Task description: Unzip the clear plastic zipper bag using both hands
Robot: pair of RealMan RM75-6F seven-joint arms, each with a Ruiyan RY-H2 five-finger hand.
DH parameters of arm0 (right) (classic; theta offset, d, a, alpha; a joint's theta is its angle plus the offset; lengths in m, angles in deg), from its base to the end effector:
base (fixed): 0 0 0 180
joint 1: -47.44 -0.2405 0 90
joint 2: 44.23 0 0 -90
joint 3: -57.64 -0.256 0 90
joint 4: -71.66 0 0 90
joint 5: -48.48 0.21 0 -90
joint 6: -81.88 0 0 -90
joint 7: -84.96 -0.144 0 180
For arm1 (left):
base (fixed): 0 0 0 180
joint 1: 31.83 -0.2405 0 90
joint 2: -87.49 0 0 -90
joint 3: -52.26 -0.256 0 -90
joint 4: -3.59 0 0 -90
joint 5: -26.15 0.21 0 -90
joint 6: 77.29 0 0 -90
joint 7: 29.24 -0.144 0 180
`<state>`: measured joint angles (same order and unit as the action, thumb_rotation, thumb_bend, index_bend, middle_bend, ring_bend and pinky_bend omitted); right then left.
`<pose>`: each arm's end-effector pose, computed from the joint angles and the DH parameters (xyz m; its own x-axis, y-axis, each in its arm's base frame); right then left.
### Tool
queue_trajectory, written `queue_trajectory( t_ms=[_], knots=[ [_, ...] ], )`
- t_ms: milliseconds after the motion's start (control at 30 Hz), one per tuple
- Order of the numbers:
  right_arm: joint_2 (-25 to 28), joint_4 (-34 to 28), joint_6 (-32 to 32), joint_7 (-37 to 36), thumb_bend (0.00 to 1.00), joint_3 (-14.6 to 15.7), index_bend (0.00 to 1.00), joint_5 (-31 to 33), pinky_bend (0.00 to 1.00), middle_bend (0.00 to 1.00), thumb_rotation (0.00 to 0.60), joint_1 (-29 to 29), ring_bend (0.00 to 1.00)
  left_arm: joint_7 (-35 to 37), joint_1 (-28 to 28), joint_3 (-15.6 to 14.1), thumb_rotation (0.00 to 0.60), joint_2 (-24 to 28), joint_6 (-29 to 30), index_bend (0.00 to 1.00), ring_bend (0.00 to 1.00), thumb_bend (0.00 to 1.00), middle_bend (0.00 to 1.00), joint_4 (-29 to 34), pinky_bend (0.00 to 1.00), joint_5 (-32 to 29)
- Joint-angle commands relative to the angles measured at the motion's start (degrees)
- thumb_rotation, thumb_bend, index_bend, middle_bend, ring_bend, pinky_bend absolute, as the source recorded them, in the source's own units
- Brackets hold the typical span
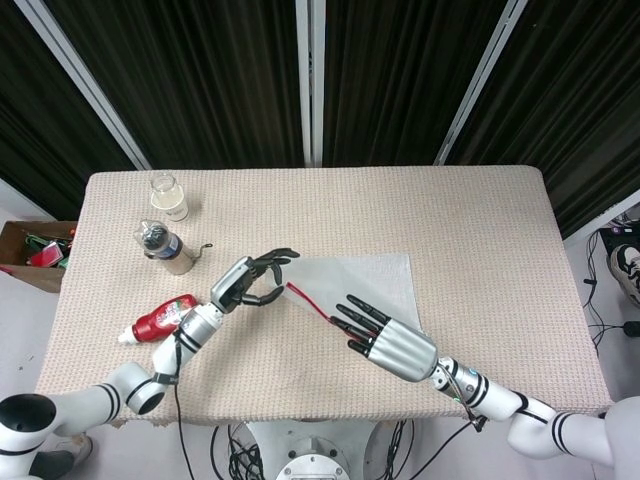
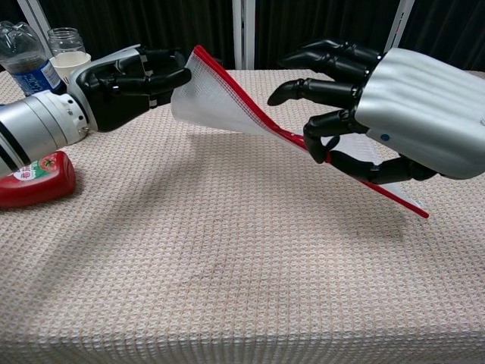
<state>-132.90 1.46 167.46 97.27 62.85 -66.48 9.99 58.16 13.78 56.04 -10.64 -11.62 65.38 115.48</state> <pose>-0.1556 -0.2563 0.0075 0.4787 0.2977 0.8260 -0.3045 -0.8260 0.4742 -0.1392 0.3516 -0.0391 -0.6654 0.6418 0.3812 0.4997 0.0036 0.8662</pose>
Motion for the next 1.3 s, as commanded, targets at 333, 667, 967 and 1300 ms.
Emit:
queue_trajectory(
  t_ms=[333,667,967,1300],
  knots=[
    [4.27,-0.87,0.98,2.40,0.60,3.05,1.00,1.01,0.00,0.16,0.600,5.52,0.00,-1.30,-0.87,0.48,0.600,-0.48,-1.06,0.61,0.08,0.39,0.21,-2.01,0.13,-1.13],
    [8.37,0.29,2.06,3.44,0.60,5.79,1.00,4.43,0.00,0.16,0.600,12.84,0.00,-0.83,-1.55,0.99,0.600,-0.93,-1.87,0.62,0.08,0.40,0.21,-3.50,0.14,-1.86],
    [9.96,1.64,2.98,3.08,0.59,6.30,1.00,5.81,0.00,0.16,0.600,16.97,0.00,-1.88,-1.75,1.19,0.600,-1.12,-2.13,0.62,0.08,0.40,0.21,-3.47,0.13,-1.71],
    [10.13,1.16,1.46,2.27,0.45,5.50,0.82,6.28,0.00,0.10,0.600,18.00,0.00,-5.53,-1.79,1.21,0.600,-0.70,-2.39,0.61,0.08,0.40,0.21,-2.42,0.13,-1.36]
  ],
)
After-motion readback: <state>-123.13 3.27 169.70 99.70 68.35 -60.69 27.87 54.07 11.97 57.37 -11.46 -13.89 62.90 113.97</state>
